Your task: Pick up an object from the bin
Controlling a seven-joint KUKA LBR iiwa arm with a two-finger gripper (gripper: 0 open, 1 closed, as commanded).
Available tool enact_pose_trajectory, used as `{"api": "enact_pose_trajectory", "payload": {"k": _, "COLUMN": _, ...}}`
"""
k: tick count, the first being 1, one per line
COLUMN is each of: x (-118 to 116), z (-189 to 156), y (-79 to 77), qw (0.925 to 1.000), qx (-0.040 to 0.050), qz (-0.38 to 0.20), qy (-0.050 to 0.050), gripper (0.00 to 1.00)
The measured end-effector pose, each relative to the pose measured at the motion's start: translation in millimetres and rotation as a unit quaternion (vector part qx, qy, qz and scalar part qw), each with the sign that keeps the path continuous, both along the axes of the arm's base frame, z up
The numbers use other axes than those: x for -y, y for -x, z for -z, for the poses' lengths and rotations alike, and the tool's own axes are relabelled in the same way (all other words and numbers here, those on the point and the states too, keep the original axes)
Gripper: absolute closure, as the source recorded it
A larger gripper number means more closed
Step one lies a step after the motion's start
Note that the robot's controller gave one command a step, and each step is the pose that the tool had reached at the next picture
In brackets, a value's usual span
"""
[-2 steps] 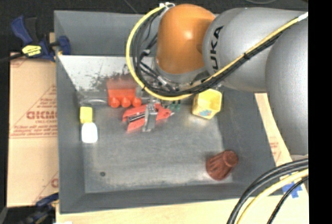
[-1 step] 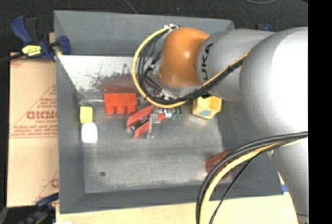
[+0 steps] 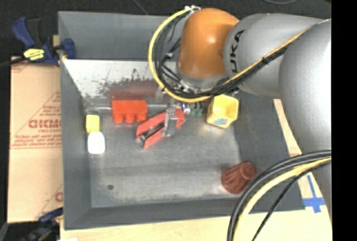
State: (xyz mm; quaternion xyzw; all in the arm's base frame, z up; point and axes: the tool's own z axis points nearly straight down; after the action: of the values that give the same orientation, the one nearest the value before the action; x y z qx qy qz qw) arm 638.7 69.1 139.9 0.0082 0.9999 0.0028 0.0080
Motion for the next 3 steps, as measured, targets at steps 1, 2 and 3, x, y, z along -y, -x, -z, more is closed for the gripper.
{"api": "enact_pose_trajectory", "payload": {"k": 1, "x": 3.5, "z": 62.9, "y": 1.1, "qw": 0.9999, "qx": -0.0061, "qz": -0.014, "qy": 0.002, "gripper": 0.0}}
{"api": "enact_pose_trajectory", "payload": {"k": 2, "x": 7.8, "z": 68.8, "y": 5.0, "qw": 0.9999, "qx": 0.0036, "qz": 0.013, "qy": -0.001, "gripper": 0.0}}
{"api": "enact_pose_trajectory", "payload": {"k": 3, "x": 5.3, "z": 63.5, "y": 0.8, "qw": 0.9999, "qx": -0.0043, "qz": -0.012, "qy": 0.002, "gripper": 1.0}}
